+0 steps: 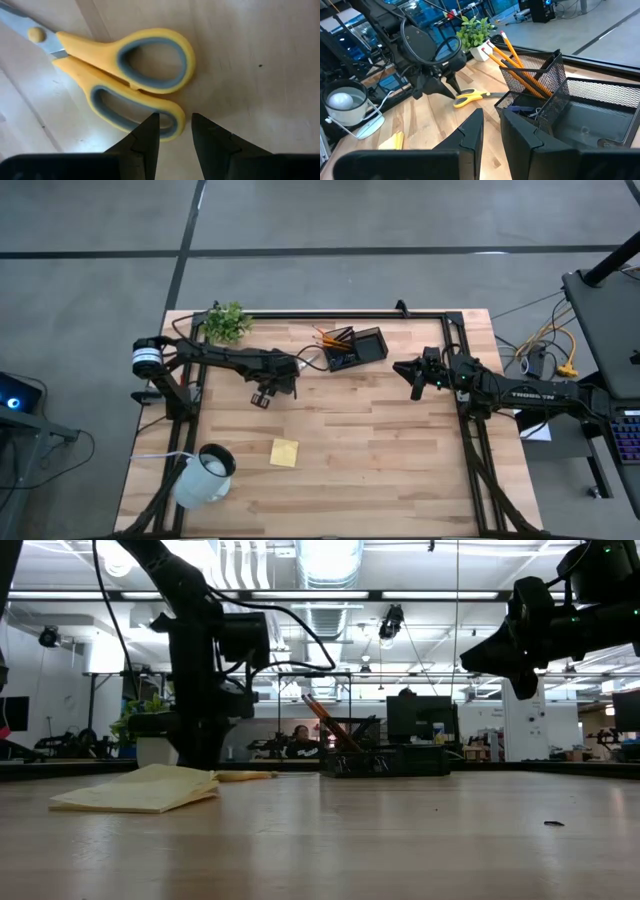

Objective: Pick and place office supplies into organizer
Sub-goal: Put the scissors into the desk organizer

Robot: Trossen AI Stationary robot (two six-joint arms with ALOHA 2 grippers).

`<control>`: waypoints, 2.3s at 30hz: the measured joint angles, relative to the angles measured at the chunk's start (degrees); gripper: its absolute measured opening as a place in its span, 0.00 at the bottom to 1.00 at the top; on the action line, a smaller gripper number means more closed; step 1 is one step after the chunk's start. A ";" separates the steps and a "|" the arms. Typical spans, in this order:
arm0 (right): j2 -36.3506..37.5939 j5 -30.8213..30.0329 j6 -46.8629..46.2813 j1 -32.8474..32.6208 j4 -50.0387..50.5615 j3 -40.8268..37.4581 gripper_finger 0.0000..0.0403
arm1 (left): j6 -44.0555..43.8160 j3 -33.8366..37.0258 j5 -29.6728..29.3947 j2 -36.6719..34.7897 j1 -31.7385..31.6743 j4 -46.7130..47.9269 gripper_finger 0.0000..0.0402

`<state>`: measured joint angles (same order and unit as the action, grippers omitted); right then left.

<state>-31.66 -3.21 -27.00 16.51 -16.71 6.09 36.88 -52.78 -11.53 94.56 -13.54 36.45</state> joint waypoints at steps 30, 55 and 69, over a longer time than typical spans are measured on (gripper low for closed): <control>0.00 0.03 -0.02 0.02 -0.17 0.02 0.14 | -2.01 0.18 4.55 6.85 -1.10 -2.43 0.03; 0.04 0.06 -0.01 0.00 -0.11 0.00 0.14 | -4.98 -7.45 3.60 1.37 -0.96 6.34 0.01; 0.05 0.08 0.20 0.04 -0.13 0.01 0.14 | -8.19 -7.41 2.21 -8.00 -0.90 15.49 0.01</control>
<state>-31.61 -3.13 -26.81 16.55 -16.84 6.10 28.69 -60.18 -9.32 86.56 -14.44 51.94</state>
